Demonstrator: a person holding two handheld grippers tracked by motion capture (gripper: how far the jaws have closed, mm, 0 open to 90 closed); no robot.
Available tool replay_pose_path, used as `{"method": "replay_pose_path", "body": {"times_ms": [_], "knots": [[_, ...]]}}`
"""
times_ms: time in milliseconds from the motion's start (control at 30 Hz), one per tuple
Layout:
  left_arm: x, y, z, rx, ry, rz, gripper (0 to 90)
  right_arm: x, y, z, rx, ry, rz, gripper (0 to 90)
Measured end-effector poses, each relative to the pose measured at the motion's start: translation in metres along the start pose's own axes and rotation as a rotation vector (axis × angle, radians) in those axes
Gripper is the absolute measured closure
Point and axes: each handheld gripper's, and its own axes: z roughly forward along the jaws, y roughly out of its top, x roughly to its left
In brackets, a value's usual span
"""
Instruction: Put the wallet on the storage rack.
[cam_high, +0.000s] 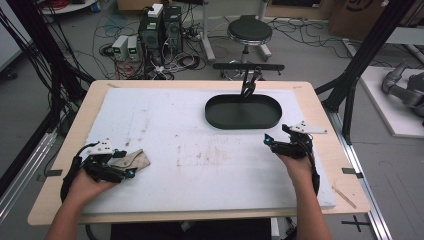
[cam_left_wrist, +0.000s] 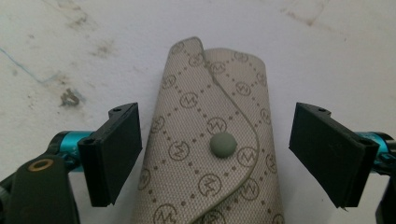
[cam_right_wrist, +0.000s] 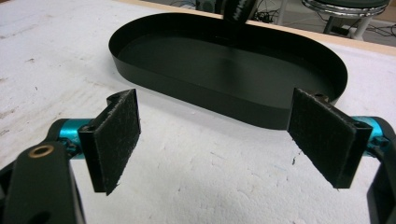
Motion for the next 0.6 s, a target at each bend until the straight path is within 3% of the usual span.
{"method": "replay_pose_path", "body": {"times_ms": [67, 133, 400, 600], "knots": [[-0.0007, -0.0016, 0.0034, 0.039, -0.002, 0.014, 16.8, 0.0002, 0.0, -0.0002, -0.001, 0.0, 0.005, 17.7], [-0.0038, -0.0036, 0.0051, 0.048, 0.016, 0.071, 16.7, 0.0, -0.0001, -0.0008, 0.0, -0.001, 0.011, 17.8], [-0.0032, -0.0039, 0.0046, 0.041, 0.019, 0.063, 18.0, -0.0005, -0.0003, -0.0004, 0.004, -0.003, 0.01, 17.8], [-0.0003, -0.004, 0.001, 0.027, 0.039, 0.048, 31.9, -0.0018, -0.0007, -0.0003, 0.004, -0.005, 0.021, 17.8]]}}
